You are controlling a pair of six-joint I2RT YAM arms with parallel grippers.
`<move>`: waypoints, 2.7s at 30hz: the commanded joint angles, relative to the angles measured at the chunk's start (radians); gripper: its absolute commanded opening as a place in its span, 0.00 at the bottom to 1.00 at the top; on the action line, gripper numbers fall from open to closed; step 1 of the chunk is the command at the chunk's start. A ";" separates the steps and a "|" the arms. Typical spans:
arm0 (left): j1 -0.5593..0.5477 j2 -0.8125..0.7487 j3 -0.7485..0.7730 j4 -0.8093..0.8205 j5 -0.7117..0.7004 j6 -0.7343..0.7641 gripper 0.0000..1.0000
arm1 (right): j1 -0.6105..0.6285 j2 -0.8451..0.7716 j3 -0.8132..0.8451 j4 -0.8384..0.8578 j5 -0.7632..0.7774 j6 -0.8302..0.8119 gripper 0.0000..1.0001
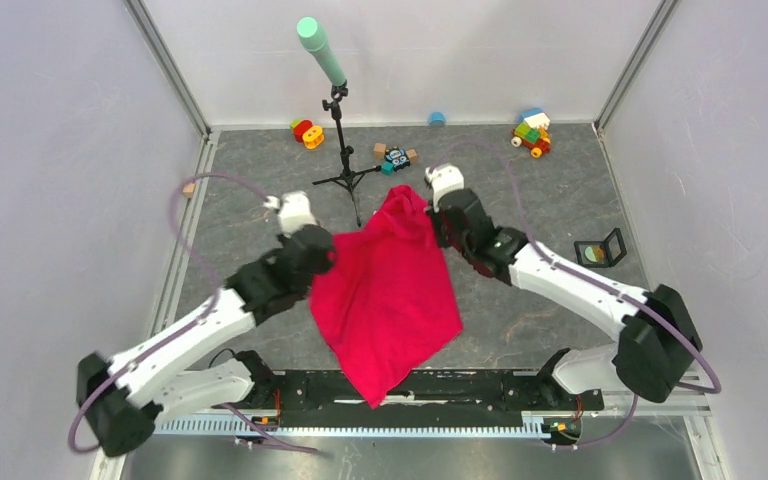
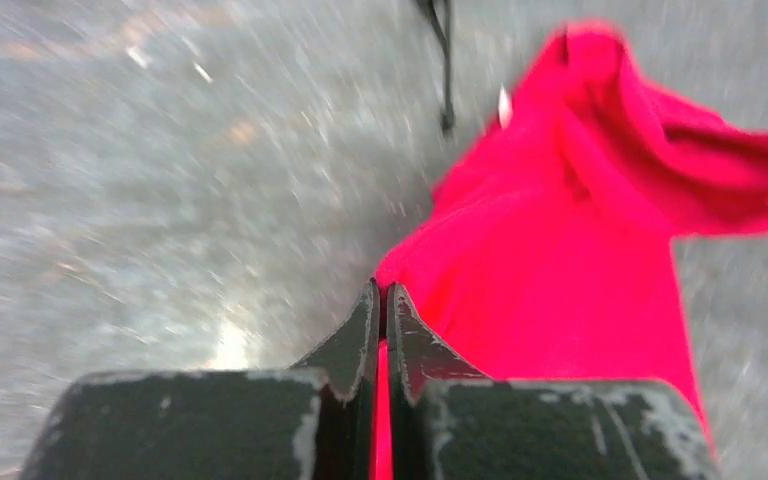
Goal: Pin the brooch onto the clothing
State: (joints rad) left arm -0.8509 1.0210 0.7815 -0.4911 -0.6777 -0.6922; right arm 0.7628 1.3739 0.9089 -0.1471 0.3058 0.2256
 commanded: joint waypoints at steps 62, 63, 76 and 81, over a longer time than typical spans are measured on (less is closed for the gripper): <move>0.555 0.370 1.473 -0.384 0.383 0.619 0.02 | -0.329 -0.127 1.002 0.094 -0.013 -0.308 0.00; 0.555 0.328 1.398 -0.371 0.392 0.607 0.02 | -0.329 -0.193 0.892 0.097 -0.002 -0.277 0.00; 0.555 -0.362 0.415 -0.549 0.703 0.296 0.19 | -0.329 -1.330 -0.328 -0.520 0.058 0.543 0.36; 0.555 -0.439 0.331 -0.623 0.765 0.248 0.87 | -0.329 -1.313 -0.237 -0.632 0.114 0.485 0.80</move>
State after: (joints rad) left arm -0.3023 0.6052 1.1465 -1.0714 -0.0170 -0.3573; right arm 0.4362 0.0425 0.5739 -0.6975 0.3523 0.6804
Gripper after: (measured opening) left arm 0.713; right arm 0.719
